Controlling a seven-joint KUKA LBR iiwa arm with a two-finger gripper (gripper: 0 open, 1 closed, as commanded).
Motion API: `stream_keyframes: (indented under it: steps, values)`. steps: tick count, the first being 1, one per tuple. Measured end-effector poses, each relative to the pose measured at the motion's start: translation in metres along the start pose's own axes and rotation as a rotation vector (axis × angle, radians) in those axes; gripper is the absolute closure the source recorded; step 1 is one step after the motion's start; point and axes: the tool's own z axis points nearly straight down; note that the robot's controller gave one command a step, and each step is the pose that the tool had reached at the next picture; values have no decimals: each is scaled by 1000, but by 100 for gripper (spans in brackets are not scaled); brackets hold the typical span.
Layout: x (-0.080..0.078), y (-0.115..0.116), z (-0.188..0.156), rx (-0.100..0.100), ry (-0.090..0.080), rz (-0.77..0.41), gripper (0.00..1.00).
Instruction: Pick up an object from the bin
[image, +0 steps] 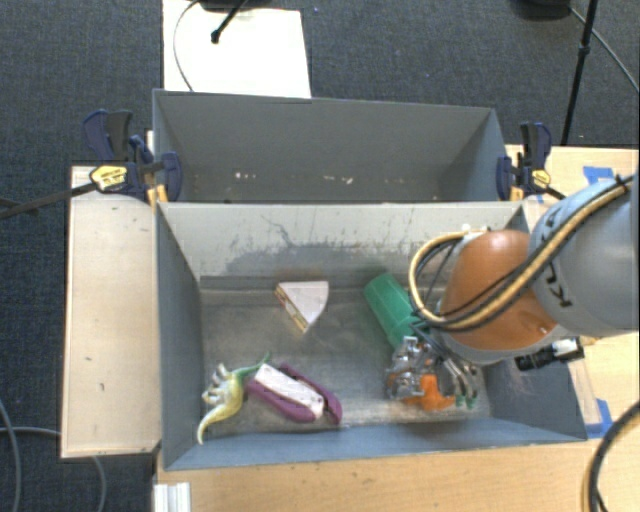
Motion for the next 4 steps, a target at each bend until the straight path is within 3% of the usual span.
stream_keyframes:
  steps: [1, 2, 3, 4]
  values:
    - [-6, 1, -43, 1, 5, 1, 100]
    - [-8, 0, -73, 0, -3, 5, 100]
    - [-11, 7, -111, 0, 5, 5, 100]
    - [-36, 2, -177, 1, 0, -87, 100]
